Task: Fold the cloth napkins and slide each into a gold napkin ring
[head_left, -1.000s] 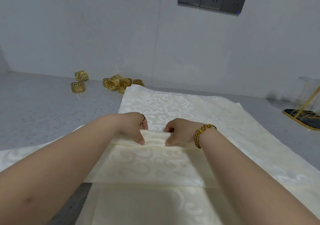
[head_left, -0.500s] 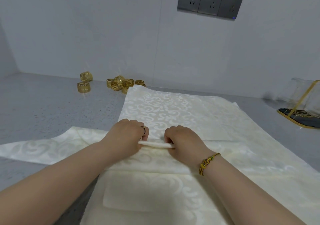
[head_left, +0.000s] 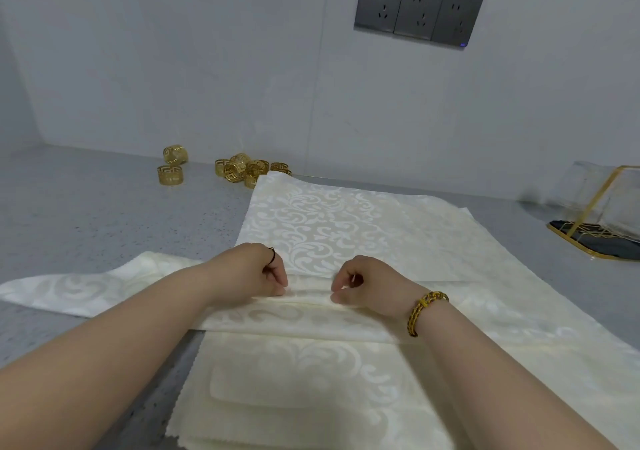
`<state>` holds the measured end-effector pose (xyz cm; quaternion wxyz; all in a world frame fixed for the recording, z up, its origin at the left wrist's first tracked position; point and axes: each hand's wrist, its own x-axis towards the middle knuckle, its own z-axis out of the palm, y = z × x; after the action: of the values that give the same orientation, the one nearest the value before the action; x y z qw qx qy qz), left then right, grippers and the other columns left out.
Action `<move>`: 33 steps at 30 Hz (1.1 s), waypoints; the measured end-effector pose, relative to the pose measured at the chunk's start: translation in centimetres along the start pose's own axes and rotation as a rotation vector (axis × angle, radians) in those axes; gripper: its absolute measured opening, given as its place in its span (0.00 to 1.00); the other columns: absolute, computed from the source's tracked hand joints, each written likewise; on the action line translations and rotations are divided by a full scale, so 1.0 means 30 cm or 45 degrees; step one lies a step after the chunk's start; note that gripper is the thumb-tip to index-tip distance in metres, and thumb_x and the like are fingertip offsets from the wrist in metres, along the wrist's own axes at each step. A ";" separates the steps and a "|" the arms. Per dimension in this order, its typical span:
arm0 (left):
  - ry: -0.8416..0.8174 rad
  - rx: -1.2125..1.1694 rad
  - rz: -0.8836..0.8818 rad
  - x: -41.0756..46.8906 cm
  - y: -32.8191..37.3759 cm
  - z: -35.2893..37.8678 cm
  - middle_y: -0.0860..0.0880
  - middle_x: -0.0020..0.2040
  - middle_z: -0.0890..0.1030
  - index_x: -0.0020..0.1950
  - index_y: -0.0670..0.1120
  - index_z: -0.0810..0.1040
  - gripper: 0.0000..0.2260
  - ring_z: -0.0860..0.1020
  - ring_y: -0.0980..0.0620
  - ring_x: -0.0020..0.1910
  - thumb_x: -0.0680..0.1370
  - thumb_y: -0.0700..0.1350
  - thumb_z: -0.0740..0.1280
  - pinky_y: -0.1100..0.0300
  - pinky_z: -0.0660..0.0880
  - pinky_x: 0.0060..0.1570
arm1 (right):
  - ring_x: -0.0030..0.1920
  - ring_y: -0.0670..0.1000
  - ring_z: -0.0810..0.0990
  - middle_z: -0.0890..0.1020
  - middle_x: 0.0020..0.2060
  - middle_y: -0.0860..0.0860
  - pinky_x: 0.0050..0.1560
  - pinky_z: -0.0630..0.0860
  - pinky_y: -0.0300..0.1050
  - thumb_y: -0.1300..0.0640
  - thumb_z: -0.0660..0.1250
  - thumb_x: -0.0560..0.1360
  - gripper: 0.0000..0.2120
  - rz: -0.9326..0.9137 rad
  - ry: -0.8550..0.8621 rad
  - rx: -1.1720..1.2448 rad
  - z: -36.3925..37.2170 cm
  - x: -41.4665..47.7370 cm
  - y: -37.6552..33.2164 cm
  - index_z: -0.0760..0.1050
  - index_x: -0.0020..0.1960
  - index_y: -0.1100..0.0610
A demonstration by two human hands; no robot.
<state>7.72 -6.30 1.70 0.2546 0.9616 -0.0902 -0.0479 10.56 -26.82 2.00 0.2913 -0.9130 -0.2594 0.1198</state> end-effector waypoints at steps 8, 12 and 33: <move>-0.145 0.121 -0.071 0.057 0.015 -0.023 0.58 0.45 0.69 0.61 0.49 0.70 0.18 0.69 0.57 0.47 0.73 0.47 0.70 0.76 0.63 0.36 | 0.49 0.47 0.70 0.70 0.50 0.47 0.51 0.66 0.38 0.53 0.70 0.70 0.22 0.202 -0.202 -0.287 -0.032 0.062 -0.040 0.70 0.62 0.54; -0.262 0.223 -0.111 0.090 0.026 -0.040 0.57 0.41 0.68 0.52 0.47 0.73 0.11 0.69 0.56 0.43 0.73 0.47 0.70 0.69 0.66 0.37 | 0.49 0.48 0.71 0.72 0.50 0.47 0.49 0.67 0.40 0.52 0.69 0.71 0.22 0.241 -0.362 -0.492 -0.057 0.083 -0.089 0.70 0.63 0.56; 0.463 0.733 0.345 -0.152 0.066 0.074 0.58 0.30 0.61 0.38 0.54 0.64 0.11 0.60 0.59 0.28 0.68 0.47 0.68 0.72 0.54 0.26 | 0.43 0.50 0.63 0.65 0.42 0.48 0.33 0.54 0.30 0.64 0.59 0.73 0.09 -0.343 0.167 -0.817 0.085 -0.112 -0.068 0.60 0.45 0.54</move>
<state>2.65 -8.14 0.97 -0.0107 0.9660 -0.1799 0.1854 5.98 -26.04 1.40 0.0188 -0.9214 -0.3825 -0.0662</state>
